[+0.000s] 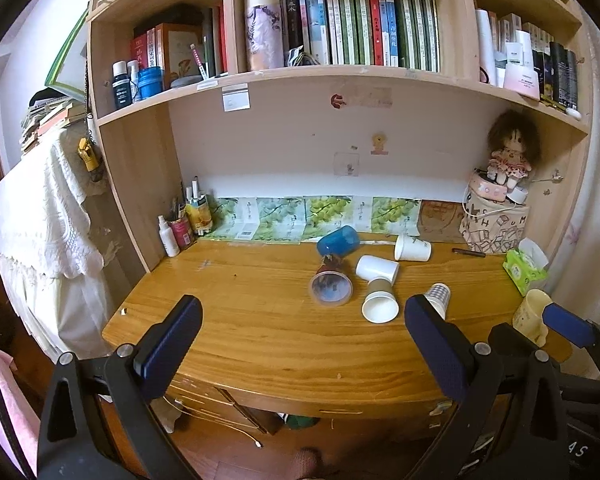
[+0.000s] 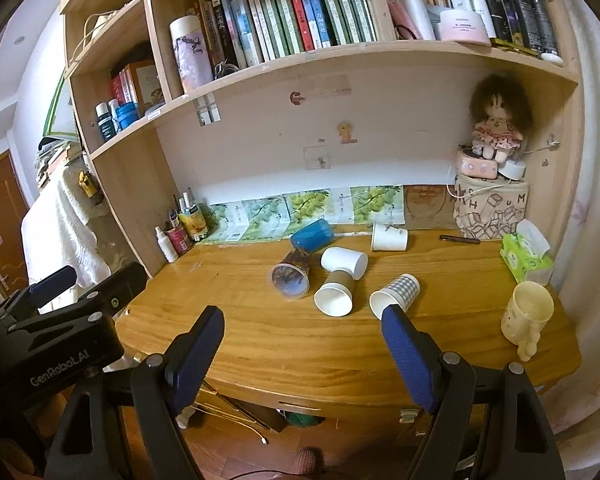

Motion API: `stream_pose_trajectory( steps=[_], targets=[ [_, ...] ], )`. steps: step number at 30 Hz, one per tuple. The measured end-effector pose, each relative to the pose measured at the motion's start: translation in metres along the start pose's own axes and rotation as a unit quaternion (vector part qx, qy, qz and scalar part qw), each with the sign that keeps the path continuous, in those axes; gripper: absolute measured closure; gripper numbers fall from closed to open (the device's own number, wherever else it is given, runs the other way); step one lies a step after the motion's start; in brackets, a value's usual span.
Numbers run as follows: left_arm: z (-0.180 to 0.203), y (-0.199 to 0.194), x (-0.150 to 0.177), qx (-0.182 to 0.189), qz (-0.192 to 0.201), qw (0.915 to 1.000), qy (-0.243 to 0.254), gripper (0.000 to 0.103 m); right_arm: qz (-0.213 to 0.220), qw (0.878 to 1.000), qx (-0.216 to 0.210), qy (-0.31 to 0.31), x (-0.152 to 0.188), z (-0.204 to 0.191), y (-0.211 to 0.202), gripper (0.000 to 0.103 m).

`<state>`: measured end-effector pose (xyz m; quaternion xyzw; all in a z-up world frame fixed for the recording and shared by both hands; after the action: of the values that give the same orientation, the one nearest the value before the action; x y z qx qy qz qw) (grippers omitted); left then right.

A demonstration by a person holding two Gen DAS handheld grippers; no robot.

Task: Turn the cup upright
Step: 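Move the left gripper toward the blue plastic cup lying on its side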

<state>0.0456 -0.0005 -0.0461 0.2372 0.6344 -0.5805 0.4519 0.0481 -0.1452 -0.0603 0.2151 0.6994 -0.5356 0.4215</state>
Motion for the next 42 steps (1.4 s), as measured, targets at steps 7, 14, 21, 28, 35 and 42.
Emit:
stream_pose_trajectory(
  steps=[7,14,21,28,35,42],
  targets=[
    [-0.009,0.014,0.0,-0.004,-0.016,0.9999,0.004,0.002,-0.013,1.0,-0.008,-0.003,-0.002,-0.008,0.016,0.021],
    [-0.008,0.048,-0.009,0.024,-0.036,0.9987,0.027,0.001,-0.034,0.999,0.006,0.009,-0.007,-0.006,0.039,0.021],
    [-0.002,0.095,-0.031,0.049,-0.046,0.9955,0.067,0.002,-0.051,0.998,0.036,0.029,-0.022,0.001,0.073,0.021],
    [-0.003,0.148,-0.062,0.07,-0.056,0.9913,0.096,0.002,-0.057,0.996,0.055,0.05,-0.043,0.01,0.114,0.021],
    [0.001,0.202,-0.098,0.093,-0.066,0.9847,0.132,0.002,-0.062,0.994,0.062,0.068,-0.069,0.016,0.159,0.021],
    [0.014,0.256,-0.121,0.142,-0.117,0.9708,0.154,0.002,-0.069,0.992,0.047,0.091,-0.098,0.018,0.204,0.021]
  ],
)
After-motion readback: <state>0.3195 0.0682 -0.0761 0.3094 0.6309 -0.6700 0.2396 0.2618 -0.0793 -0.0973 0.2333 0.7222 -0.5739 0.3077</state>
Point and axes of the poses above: each gripper's, at about its wrist camera, not at the fingertips, and y roughly the way its jaws point, z to its right, x to its underside, the point moved 8 cm from there along y, roughly the way its jaws point, and after that the axes turned 9 degrees about -y, right-handed, at the moved point
